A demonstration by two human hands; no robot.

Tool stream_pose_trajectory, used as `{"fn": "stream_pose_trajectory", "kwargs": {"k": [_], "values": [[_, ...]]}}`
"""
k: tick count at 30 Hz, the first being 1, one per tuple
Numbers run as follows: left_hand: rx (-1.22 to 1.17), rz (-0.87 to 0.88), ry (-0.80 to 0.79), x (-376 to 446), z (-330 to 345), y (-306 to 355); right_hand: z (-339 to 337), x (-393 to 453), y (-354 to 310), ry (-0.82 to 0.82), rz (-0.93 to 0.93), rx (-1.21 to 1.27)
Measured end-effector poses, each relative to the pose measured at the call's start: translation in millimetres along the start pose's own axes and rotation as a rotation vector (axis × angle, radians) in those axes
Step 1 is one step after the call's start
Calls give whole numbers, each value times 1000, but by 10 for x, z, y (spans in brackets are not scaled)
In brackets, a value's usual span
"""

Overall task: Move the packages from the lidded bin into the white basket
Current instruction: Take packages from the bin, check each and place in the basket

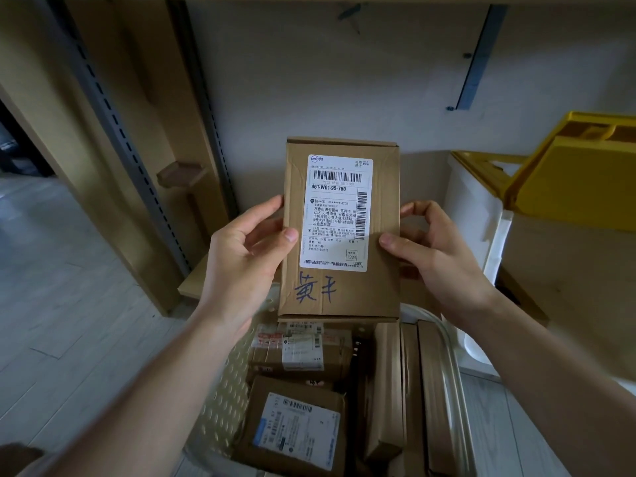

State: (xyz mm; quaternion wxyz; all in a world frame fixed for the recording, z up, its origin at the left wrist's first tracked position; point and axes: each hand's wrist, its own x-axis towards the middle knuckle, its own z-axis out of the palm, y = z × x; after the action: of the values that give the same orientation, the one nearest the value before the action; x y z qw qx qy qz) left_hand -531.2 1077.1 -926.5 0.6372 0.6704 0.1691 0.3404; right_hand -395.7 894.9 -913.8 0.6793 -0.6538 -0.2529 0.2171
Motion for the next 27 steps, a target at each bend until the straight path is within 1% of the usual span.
{"fn": "stream_pose_trajectory", "kwargs": {"k": [7,10,12,16,17,20,23,25,27], "values": [[41,12,-38,-6,-17,-9,-20,30,49,47,6,-41],[85,19,-76,-4,-27,2,-27,72,95,86,38,-147],[118,-2,-88,-12,-25,6,-13,79,134,75,78,-216],[125,-130,-95,-71,27,14,33,39,236,-35,150,-379],[141,-165,-136,-95,50,12,47,24,262,-67,161,-446],[283,-223,-349,-179,127,-76,73,-29,331,-174,181,-706],[489,-163,-475,-251,233,-226,80,-71,440,-296,165,-976],[611,-108,-491,-301,309,-313,77,-104,484,-366,192,-1016],[617,-129,-485,-331,370,-415,62,-121,535,-435,215,-1041]]}}
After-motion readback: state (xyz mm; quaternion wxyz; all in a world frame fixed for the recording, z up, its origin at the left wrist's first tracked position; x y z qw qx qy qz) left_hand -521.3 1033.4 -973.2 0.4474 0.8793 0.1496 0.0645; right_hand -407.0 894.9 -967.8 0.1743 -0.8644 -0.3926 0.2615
